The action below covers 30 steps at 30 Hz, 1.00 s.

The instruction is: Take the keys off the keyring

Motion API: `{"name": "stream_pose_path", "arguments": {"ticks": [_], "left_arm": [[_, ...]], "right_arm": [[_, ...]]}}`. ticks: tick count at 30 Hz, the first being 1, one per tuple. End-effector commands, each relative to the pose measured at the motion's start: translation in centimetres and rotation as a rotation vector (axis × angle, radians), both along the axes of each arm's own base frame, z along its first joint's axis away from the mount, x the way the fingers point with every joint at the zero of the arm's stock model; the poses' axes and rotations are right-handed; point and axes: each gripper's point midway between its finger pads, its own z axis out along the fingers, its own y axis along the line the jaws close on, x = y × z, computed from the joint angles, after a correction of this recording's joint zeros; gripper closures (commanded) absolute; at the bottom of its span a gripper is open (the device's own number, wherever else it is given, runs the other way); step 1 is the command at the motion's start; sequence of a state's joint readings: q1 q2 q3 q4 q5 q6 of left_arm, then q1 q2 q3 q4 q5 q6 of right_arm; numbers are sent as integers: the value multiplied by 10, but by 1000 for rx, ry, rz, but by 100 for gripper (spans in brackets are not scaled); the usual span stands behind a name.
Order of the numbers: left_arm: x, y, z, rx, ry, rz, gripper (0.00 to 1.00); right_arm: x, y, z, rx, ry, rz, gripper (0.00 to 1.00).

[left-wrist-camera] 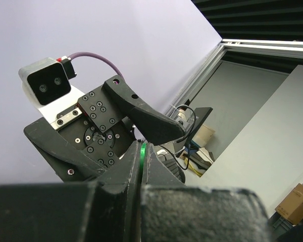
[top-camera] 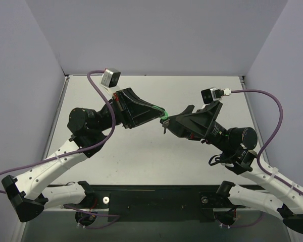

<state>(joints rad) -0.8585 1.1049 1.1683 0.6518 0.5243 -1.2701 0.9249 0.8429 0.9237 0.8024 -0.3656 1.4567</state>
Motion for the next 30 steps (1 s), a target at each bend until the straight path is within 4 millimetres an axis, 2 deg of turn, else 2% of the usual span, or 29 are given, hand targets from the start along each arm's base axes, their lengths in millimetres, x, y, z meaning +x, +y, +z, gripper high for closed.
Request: {"name": "stream_pose_path", "arguments": {"ticks": [1, 9, 17, 30], "left_arm": [[-4, 12, 17, -66, -37, 38, 100], [2, 14, 15, -70, -17, 76, 100], [6, 13, 11, -51, -7, 106, 100], [9, 13, 5, -22, -5, 132, 100]], "right_arm": [[-12, -13, 19, 72, -69, -5, 32], [-13, -12, 19, 78, -66, -1, 44], [-12, -10, 17, 72, -64, -5, 51], [-4, -2, 5, 21, -43, -31, 56]]}}
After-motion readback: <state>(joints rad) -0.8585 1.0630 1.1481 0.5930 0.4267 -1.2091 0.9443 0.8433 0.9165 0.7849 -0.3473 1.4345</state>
